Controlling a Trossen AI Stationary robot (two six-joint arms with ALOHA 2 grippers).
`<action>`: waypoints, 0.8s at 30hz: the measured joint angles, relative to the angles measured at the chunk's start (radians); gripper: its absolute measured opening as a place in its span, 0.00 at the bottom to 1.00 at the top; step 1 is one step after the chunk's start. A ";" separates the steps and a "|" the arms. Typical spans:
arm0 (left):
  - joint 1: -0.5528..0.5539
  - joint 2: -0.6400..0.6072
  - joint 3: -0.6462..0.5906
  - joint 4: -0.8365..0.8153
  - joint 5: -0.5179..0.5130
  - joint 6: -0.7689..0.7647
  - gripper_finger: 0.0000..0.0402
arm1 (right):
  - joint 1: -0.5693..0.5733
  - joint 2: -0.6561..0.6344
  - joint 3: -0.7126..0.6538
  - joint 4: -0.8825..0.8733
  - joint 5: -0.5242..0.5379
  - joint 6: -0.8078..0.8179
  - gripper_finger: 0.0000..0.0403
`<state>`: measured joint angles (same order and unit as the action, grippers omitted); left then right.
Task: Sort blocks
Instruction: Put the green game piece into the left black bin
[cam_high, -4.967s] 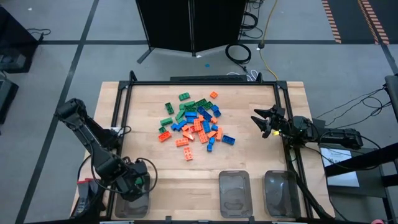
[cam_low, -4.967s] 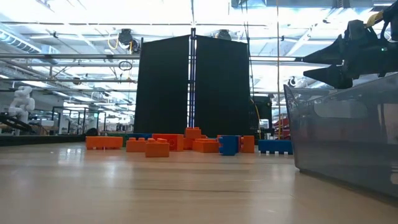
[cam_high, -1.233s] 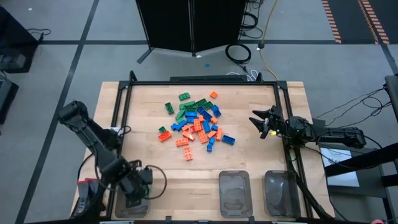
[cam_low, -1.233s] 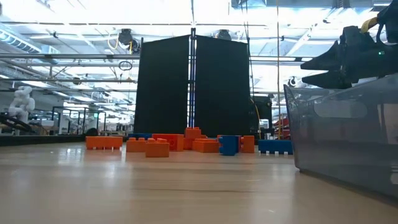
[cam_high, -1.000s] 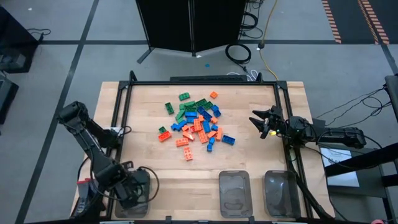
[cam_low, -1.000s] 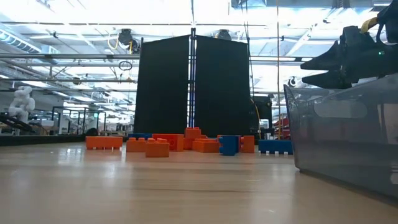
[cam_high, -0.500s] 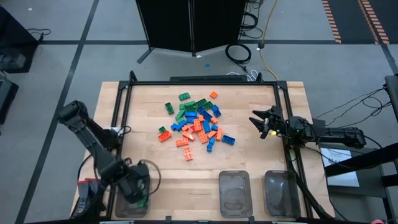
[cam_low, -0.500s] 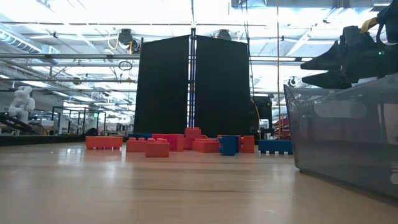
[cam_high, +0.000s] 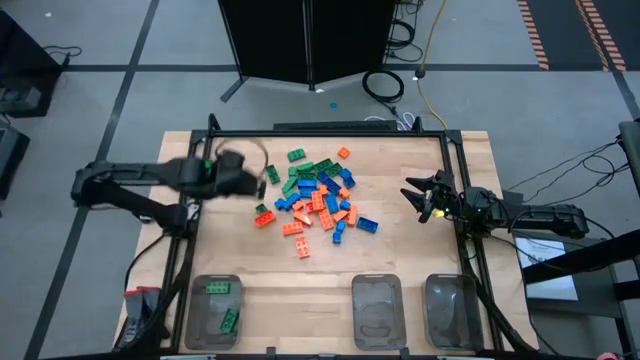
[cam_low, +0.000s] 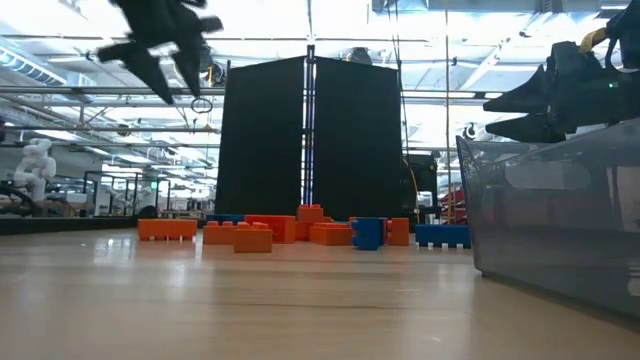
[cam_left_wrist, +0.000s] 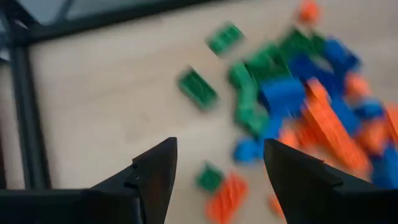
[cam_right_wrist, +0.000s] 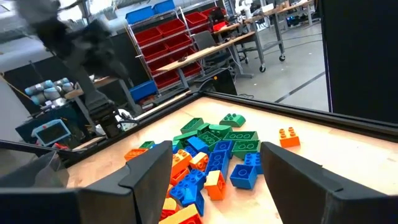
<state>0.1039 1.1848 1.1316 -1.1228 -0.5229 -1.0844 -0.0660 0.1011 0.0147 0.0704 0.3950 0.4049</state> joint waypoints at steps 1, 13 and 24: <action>0.061 0.014 0.000 0.052 0.007 0.054 0.60 | 0.000 0.000 0.000 0.000 0.000 -0.003 0.59; 0.482 0.357 0.000 0.281 0.380 0.277 0.60 | 0.000 0.000 0.000 0.000 0.000 0.000 0.59; 0.496 0.539 0.000 0.336 0.497 0.153 0.60 | 0.000 0.000 0.000 0.000 0.000 -0.016 0.59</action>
<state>0.5999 1.7243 1.1316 -0.7872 -0.0264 -0.9313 -0.0659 0.1013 0.0147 0.0700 0.3950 0.3884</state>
